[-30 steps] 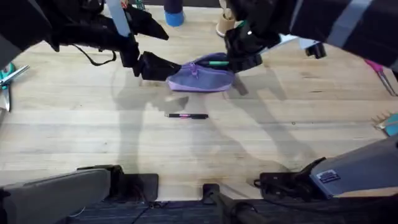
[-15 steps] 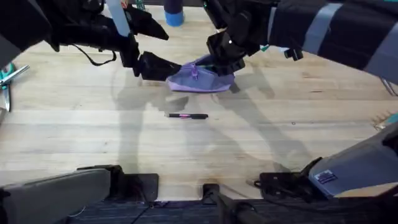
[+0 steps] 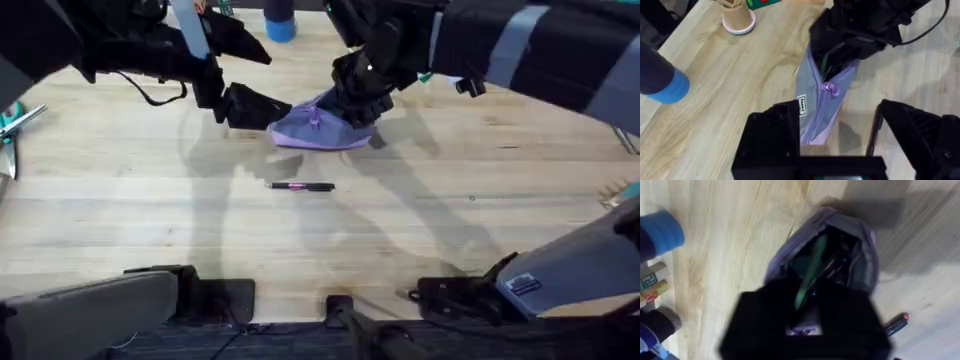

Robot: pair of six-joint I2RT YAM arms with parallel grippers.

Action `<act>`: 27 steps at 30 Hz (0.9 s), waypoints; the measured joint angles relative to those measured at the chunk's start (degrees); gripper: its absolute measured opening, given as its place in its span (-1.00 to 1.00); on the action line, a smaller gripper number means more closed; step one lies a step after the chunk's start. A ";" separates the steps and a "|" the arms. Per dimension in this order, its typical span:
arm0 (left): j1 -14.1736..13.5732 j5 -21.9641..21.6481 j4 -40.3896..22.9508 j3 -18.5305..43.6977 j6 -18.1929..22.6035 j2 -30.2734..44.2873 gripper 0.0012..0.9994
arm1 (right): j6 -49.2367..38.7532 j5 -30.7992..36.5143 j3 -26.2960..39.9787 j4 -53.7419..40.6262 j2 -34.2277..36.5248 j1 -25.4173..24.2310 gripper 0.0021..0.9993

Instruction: Unzip the bag, pick up the pens from the table one at a time and place them inside, then zip the bag closed.

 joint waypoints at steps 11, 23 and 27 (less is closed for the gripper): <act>0.00 0.00 0.00 0.00 0.00 0.00 0.99 | -2.71 -0.59 0.00 -0.09 0.00 0.00 0.86; 0.00 0.00 0.00 0.01 0.01 0.00 0.99 | -11.44 -0.45 0.04 0.07 -0.57 0.00 0.99; 0.00 0.00 0.01 0.00 0.00 0.00 0.99 | -17.61 -0.34 0.04 0.30 -4.09 0.00 0.99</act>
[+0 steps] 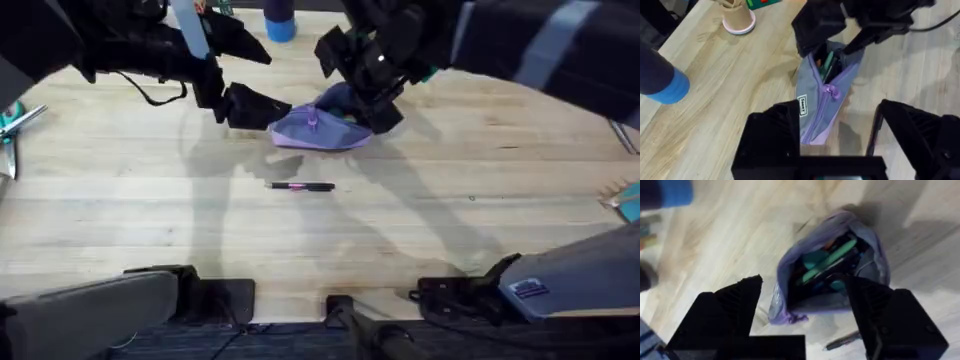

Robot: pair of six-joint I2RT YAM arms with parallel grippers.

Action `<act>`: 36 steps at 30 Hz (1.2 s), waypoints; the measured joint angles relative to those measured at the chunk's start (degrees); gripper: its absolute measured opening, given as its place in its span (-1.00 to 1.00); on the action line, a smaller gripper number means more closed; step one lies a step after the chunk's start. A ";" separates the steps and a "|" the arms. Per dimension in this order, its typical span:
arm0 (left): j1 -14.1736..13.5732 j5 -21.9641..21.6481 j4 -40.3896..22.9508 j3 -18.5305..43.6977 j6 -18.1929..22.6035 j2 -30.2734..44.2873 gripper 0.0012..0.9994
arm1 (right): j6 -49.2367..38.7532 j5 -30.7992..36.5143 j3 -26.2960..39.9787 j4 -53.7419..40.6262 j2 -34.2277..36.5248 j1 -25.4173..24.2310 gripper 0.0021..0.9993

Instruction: Unzip the bag, pick up the pens from the table one at a time and place them inside, then zip the bag closed.

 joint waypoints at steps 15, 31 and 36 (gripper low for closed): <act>0.59 0.00 -0.08 0.01 0.00 -0.03 0.99 | -29.38 2.66 0.02 -0.41 -11.75 0.00 0.99; 7.75 0.00 -2.65 0.02 -0.01 -3.15 0.99 | -82.77 -11.17 0.09 -6.78 -17.90 0.02 0.99; 7.89 -0.02 -2.65 0.02 0.00 -3.15 0.99 | -94.90 -12.73 0.09 -11.67 -17.90 0.02 0.99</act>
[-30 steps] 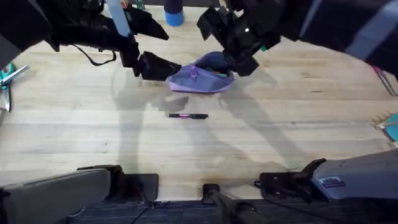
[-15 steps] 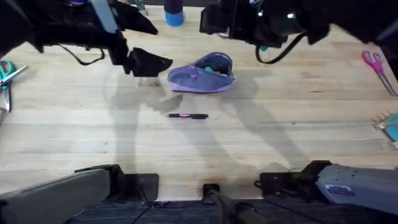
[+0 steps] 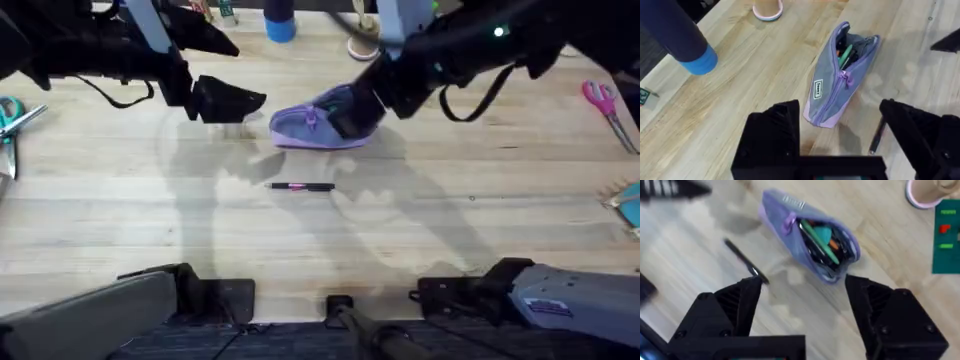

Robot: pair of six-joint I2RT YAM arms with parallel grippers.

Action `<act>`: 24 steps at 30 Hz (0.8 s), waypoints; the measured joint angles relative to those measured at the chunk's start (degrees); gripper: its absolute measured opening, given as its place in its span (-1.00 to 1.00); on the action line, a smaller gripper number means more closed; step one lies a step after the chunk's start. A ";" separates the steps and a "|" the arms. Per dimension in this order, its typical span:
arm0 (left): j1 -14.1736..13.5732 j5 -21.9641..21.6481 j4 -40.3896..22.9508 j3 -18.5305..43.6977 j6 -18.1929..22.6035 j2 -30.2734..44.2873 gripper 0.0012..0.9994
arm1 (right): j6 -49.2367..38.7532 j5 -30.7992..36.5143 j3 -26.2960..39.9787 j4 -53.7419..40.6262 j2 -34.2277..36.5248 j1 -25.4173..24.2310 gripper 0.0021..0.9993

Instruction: Unzip the bag, pick up the pens from the table one at a time and place them inside, then zip the bag closed.

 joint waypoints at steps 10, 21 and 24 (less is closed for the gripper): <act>0.05 0.00 0.00 0.00 0.00 0.00 0.99 | -19.17 -0.35 0.00 -3.71 0.00 0.00 0.99; 0.05 0.02 0.00 0.00 0.00 0.00 0.99 | -22.16 -0.35 0.00 -3.69 0.00 0.47 0.99; 0.05 0.01 0.00 0.00 -0.01 0.00 0.99 | -22.35 -0.37 0.00 -3.69 0.00 1.37 0.99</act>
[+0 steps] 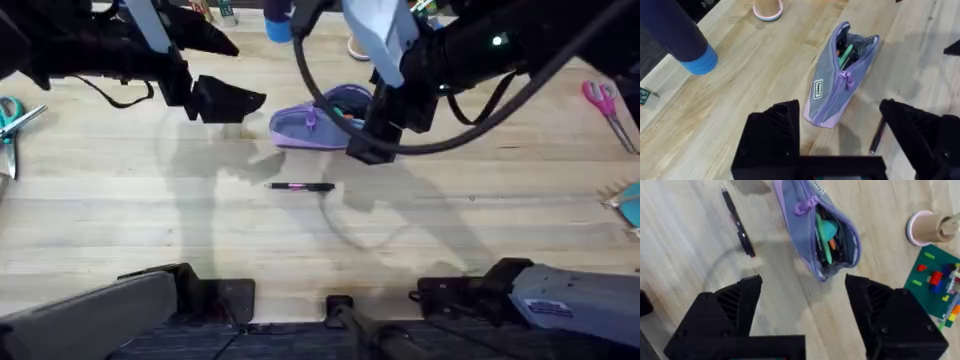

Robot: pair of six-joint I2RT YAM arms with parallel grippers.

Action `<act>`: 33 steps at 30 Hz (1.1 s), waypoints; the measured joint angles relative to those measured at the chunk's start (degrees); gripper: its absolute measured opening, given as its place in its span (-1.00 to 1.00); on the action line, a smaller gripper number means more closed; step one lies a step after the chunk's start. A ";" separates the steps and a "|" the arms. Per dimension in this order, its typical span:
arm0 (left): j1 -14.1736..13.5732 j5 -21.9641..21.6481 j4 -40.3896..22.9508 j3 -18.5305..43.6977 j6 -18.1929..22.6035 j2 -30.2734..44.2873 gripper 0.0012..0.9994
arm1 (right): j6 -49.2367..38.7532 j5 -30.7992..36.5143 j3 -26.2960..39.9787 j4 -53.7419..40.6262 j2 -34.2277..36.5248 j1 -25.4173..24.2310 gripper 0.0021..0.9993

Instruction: Unzip the bag, pick up the pens from the table one at a time and place them inside, then zip the bag closed.

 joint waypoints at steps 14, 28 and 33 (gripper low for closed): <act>0.00 -2.93 0.04 0.00 0.78 0.00 0.99 | -1.12 -0.73 -0.23 -1.80 1.43 6.72 0.99; 6.08 -1.44 -10.49 0.00 15.00 0.00 0.99 | -4.55 -5.55 -0.96 -3.32 5.11 9.65 0.99; 12.60 0.21 -21.18 0.00 27.10 0.00 0.99 | -4.74 -5.97 -0.96 -3.30 5.13 9.67 0.99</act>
